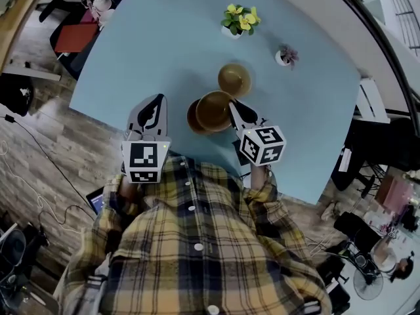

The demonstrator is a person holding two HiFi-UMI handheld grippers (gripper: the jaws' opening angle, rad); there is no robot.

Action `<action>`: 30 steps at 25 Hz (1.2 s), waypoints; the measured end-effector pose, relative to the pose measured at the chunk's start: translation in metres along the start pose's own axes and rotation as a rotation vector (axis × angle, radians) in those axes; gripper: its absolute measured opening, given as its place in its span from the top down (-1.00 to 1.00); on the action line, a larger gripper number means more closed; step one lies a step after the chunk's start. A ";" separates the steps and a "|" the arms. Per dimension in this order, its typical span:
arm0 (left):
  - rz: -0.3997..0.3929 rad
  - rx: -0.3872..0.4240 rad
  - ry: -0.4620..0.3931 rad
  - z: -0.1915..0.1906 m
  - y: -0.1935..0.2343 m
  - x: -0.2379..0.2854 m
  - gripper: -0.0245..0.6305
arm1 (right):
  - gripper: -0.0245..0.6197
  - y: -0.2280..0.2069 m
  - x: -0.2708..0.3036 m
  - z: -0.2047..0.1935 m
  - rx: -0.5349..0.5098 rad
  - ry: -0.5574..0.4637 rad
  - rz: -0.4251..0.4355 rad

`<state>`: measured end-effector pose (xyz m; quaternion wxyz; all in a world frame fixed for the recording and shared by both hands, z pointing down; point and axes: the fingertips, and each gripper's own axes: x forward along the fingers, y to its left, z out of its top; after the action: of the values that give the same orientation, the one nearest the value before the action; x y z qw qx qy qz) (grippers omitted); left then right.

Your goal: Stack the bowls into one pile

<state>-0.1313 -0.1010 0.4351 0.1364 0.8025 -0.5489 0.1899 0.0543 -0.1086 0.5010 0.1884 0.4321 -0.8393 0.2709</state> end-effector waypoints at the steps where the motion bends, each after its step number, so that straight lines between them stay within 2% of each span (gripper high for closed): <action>1: 0.002 -0.002 0.003 -0.002 0.001 -0.001 0.95 | 0.87 0.001 0.002 -0.003 0.012 0.002 0.005; 8: 0.015 -0.014 0.019 -0.009 0.004 -0.005 0.95 | 0.87 0.008 0.011 -0.022 0.059 0.047 0.018; 17: 0.016 -0.010 0.024 -0.010 0.003 -0.003 0.95 | 0.87 0.015 0.017 -0.043 -0.014 0.113 0.045; 21: 0.015 -0.005 0.028 -0.011 -0.001 -0.001 0.95 | 0.86 0.021 0.019 -0.042 -0.037 0.098 0.080; 23: 0.012 -0.003 0.028 -0.011 -0.002 0.000 0.95 | 0.80 0.023 0.019 -0.041 -0.050 0.082 0.089; 25: 0.008 -0.001 0.029 -0.011 -0.003 0.002 0.95 | 0.66 0.022 0.019 -0.040 -0.052 0.070 0.090; 30: 0.000 0.005 0.032 -0.010 -0.008 0.006 0.95 | 0.55 0.016 0.017 -0.038 -0.021 0.039 0.089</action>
<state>-0.1233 -0.0987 0.4468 0.1434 0.7998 -0.5461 0.2038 0.0352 -0.0878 0.5354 0.1969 0.3868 -0.8568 0.2785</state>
